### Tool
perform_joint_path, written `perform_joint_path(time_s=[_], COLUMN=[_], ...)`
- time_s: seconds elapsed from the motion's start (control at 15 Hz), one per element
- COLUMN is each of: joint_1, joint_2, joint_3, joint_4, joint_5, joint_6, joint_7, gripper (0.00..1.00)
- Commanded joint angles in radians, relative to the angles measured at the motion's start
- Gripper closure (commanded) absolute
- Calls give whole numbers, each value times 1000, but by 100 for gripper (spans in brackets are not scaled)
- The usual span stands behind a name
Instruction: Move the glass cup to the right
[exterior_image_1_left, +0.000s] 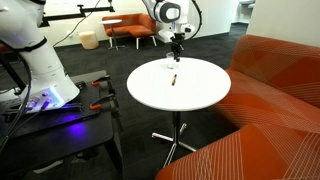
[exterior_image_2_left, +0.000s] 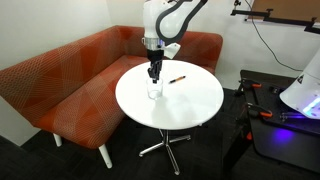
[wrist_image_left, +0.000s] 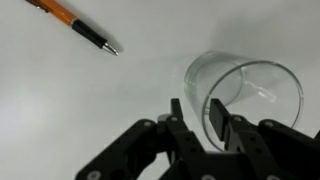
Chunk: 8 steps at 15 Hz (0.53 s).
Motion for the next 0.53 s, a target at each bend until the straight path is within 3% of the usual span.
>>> perform_joint_path(time_s=[0.0,0.13,0.47], joint_1=[7,6,5], joint_2=[13,14,23], joint_3=[-5,-4,-3], joint_4=[41,44,63], joint_5=[18,18,18], joint_6=[-51,-53,-75], joint_7=[12,10,7], gripper=[89,100,99])
